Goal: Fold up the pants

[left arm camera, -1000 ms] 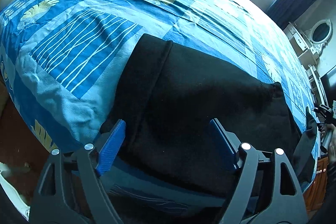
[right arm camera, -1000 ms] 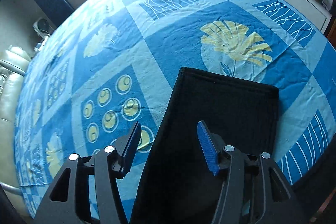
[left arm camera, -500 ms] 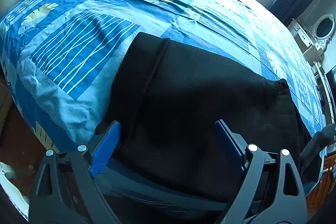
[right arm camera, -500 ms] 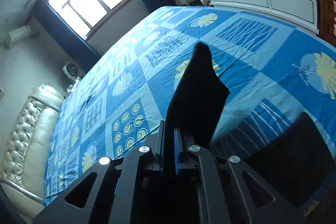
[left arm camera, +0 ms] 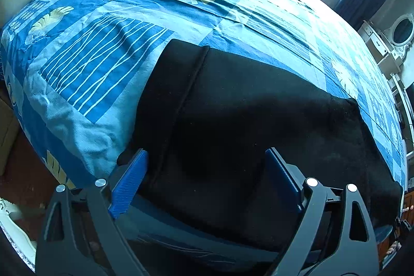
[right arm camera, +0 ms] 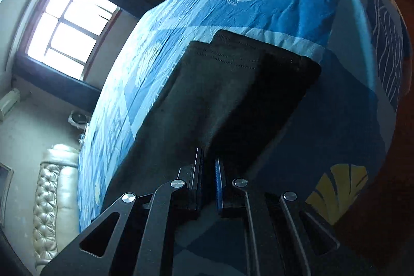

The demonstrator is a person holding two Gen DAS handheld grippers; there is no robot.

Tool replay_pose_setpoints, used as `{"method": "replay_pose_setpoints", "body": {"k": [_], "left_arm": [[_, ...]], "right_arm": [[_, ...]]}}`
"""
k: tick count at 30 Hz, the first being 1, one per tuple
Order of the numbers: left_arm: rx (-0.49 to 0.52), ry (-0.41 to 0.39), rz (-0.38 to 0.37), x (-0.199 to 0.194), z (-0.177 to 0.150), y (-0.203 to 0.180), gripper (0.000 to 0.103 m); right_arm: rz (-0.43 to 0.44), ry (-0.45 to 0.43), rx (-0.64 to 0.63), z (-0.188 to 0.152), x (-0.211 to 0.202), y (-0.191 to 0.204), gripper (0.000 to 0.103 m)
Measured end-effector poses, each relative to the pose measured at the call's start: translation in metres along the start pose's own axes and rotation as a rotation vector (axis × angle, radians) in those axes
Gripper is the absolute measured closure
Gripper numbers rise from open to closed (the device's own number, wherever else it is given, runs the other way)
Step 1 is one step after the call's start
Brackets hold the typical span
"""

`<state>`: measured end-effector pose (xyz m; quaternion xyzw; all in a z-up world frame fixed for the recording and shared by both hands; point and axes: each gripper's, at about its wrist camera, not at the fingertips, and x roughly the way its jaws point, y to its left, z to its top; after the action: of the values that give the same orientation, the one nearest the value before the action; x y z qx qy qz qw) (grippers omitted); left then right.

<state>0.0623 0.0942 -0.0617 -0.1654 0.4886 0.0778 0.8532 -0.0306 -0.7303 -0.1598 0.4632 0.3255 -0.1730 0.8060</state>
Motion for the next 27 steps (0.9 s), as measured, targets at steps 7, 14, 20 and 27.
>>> {"method": "replay_pose_setpoints", "body": {"k": [7,14,20,27], "left_arm": [[-0.008,0.0,0.011,0.002,0.0,-0.001,0.011],[-0.011,-0.002,0.021,0.004,0.0,-0.001,0.009],[-0.014,-0.003,0.031,0.005,0.0,-0.002,0.008],[-0.011,-0.001,0.046,0.007,0.0,-0.004,0.006]], "right_arm": [[-0.16,-0.151,-0.164,0.05,-0.051,0.03,0.063],[-0.175,-0.027,-0.415,0.121,0.035,0.072,0.061],[-0.29,0.111,-0.511,0.121,0.094,0.067,0.063],[-0.275,-0.025,-0.569,0.119,0.057,0.08,0.091]]}}
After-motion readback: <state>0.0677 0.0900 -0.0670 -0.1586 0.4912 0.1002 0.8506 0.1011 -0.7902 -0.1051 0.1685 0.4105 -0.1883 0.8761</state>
